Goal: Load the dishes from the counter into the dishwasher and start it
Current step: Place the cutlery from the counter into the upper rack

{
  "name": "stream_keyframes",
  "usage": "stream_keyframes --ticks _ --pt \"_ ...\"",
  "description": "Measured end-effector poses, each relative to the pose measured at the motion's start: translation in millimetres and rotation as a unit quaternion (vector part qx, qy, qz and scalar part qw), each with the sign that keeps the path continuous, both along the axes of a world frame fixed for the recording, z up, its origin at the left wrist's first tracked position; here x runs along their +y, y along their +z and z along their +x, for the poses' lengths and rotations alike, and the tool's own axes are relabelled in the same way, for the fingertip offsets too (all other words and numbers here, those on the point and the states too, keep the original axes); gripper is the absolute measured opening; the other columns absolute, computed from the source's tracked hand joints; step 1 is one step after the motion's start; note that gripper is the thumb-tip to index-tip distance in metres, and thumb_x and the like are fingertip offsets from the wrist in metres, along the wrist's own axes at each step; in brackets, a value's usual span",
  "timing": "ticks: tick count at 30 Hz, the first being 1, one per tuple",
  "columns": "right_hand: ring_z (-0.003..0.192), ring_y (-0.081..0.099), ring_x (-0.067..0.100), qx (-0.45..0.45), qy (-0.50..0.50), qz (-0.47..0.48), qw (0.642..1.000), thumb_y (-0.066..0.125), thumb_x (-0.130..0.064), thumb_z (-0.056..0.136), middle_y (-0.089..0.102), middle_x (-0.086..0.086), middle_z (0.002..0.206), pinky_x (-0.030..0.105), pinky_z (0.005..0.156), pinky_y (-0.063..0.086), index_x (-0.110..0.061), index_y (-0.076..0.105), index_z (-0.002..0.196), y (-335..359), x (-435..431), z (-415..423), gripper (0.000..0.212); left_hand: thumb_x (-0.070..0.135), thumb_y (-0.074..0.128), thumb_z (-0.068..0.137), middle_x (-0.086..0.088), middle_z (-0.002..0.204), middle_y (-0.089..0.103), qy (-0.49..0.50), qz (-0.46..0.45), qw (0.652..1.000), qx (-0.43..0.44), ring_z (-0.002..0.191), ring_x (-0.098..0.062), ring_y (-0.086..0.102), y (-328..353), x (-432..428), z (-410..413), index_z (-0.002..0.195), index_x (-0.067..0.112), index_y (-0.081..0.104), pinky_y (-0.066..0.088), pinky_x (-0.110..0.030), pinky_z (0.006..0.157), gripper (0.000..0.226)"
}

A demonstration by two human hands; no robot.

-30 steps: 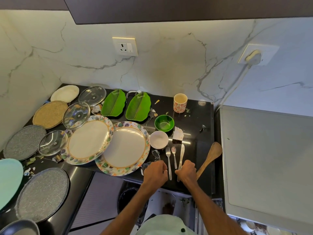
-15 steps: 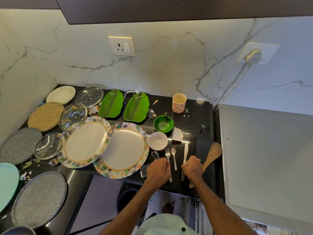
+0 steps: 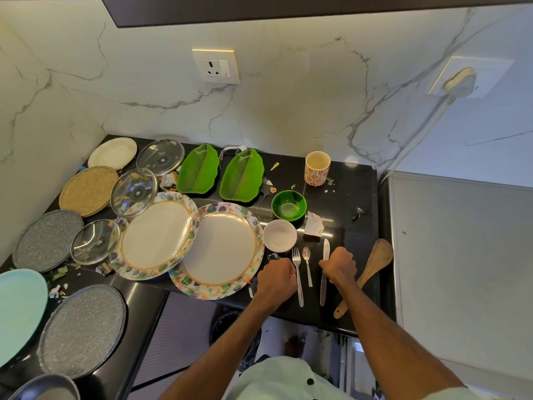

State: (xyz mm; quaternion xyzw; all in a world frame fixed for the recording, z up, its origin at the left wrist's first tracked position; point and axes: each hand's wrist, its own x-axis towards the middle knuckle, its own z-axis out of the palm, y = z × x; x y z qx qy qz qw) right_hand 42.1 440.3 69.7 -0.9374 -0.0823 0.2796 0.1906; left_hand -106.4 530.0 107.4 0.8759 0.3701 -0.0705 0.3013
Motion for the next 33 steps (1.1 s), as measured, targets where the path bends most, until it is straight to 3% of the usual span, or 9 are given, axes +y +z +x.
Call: stream_keyframes --ticks 7,11,13,16,19,22,26,33 --pt "0.082 0.069 0.020 0.018 -0.006 0.030 0.999 0.077 -0.027 0.086 0.067 0.006 0.090 0.039 0.074 0.060 -0.013 0.063 0.092 -12 -9 1 0.021 0.026 0.059 0.090 0.002 0.098 0.068 -0.016 -0.008 1.000 0.000 0.092 -0.017 0.063 -11 -1 14 0.100 0.020 0.065 0.054 -0.039 0.084 0.013" --pt "0.061 0.065 0.007 0.011 -0.001 0.073 0.997 0.073 -0.021 0.089 0.066 -0.003 0.066 0.023 0.058 0.051 -0.016 0.070 0.072 -12 -28 0 0.018 0.022 0.060 0.091 -0.001 0.099 0.069 -0.043 -0.020 0.999 -0.017 0.093 -0.020 0.066 -18 -8 38 0.103 0.018 0.065 0.057 -0.038 0.081 0.014" --pt "0.066 0.062 0.004 -0.012 0.019 0.095 0.995 0.073 -0.016 0.089 0.065 -0.007 0.070 0.019 0.060 0.049 -0.019 0.069 0.076 -7 -37 -9 0.014 0.018 0.061 0.090 -0.002 0.102 0.066 -0.065 -0.016 0.997 -0.038 0.095 -0.021 0.065 -21 -10 55 0.106 0.017 0.062 0.057 -0.041 0.082 0.016" --pt "0.072 0.063 0.004 -0.004 0.074 0.095 0.993 0.078 -0.018 0.085 0.065 -0.009 0.080 0.028 0.073 0.059 -0.023 0.065 0.086 -8 -47 -29 0.014 0.012 0.061 0.091 -0.008 0.116 0.060 -0.114 0.008 0.993 -0.042 0.106 -0.026 0.061 -26 -10 83 0.116 0.012 0.055 0.054 -0.043 0.087 0.025" --pt "0.087 0.062 0.007 -0.017 0.118 0.063 0.991 0.081 -0.021 0.082 0.062 -0.005 0.100 0.026 0.081 0.055 -0.020 0.063 0.102 -10 -51 -48 0.027 0.011 0.068 0.089 -0.015 0.137 0.048 -0.191 0.040 0.981 -0.004 0.119 -0.031 0.058 -34 -9 103 0.132 0.010 0.046 0.054 -0.046 0.092 0.048" --pt "0.101 0.063 0.016 -0.050 0.144 0.026 0.988 0.080 -0.022 0.083 0.061 0.003 0.113 0.029 0.087 0.055 -0.015 0.062 0.115 -10 -50 -56 0.038 0.011 0.074 0.087 -0.020 0.149 0.036 -0.233 0.069 0.969 0.036 0.120 -0.032 0.060 -43 -6 112 0.140 0.006 0.040 0.053 -0.044 0.093 0.064" --pt "0.105 0.064 0.018 -0.074 0.151 0.016 0.986 0.080 -0.023 0.084 0.063 0.006 0.118 0.029 0.088 0.055 -0.013 0.060 0.124 -12 -51 -59 0.045 0.005 0.066 0.090 -0.020 0.141 0.038 -0.254 0.104 0.961 0.043 0.107 -0.033 0.065 -44 -3 122 0.132 0.004 0.047 0.055 -0.044 0.084 0.046" --pt "0.101 0.064 0.015 -0.080 0.110 0.046 0.990 0.081 -0.025 0.083 0.065 0.003 0.112 0.027 0.085 0.055 -0.015 0.065 0.116 -15 -56 -63 0.038 0.006 0.057 0.097 -0.020 0.137 0.046 -0.268 0.111 0.956 0.052 0.115 -0.036 0.061 -38 4 139 0.130 0.003 0.049 0.052 -0.043 0.089 0.034"
